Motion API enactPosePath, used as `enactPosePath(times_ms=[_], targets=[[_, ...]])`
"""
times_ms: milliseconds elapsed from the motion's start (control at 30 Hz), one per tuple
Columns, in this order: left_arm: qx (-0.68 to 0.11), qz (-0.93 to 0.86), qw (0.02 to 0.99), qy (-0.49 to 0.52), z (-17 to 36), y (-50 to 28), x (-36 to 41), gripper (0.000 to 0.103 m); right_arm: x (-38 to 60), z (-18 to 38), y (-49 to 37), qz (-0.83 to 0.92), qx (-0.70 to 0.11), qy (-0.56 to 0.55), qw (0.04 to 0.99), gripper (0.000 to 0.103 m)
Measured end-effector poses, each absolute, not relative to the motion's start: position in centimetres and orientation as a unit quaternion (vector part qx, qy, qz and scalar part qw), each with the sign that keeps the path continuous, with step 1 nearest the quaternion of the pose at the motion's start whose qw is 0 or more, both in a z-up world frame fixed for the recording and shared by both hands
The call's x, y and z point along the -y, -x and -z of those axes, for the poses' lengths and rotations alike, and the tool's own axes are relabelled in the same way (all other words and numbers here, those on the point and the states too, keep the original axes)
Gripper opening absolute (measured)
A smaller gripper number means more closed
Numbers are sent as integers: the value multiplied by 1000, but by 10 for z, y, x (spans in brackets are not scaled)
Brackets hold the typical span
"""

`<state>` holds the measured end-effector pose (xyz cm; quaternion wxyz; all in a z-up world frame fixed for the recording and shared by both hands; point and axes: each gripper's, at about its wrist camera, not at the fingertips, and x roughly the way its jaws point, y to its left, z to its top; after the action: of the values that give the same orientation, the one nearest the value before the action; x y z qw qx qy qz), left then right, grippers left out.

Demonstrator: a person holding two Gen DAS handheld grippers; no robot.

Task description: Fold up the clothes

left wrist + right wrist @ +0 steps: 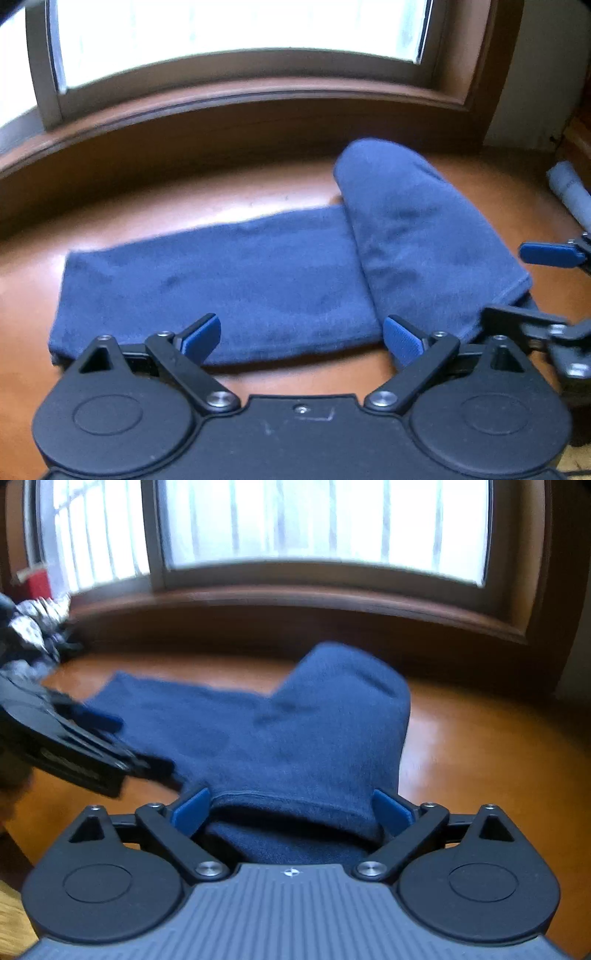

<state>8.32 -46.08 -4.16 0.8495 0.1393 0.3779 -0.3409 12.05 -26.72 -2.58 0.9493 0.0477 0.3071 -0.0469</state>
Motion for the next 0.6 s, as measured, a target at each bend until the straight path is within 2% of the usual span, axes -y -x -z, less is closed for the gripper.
enactPosePath(times_ms=[67, 200, 300, 433, 600], targets=[[-371, 334, 854, -144, 38, -83, 464, 95, 271, 21, -117, 32, -299, -55, 952, 100], [-371, 338, 853, -143, 35, -83, 475, 95, 268, 45, -127, 31, -344, -12, 938, 102], [-370, 342, 850, -154, 35, -80, 484, 95, 270, 42, -124, 17, -341, -3, 940, 98], [-370, 340, 842, -193, 42, -72, 496, 95, 311, 26, -107, 14, -310, -118, 943, 99], [-353, 330, 844, -233, 40, -62, 506, 95, 366, 45, -94, 24, -308, -298, 903, 100]])
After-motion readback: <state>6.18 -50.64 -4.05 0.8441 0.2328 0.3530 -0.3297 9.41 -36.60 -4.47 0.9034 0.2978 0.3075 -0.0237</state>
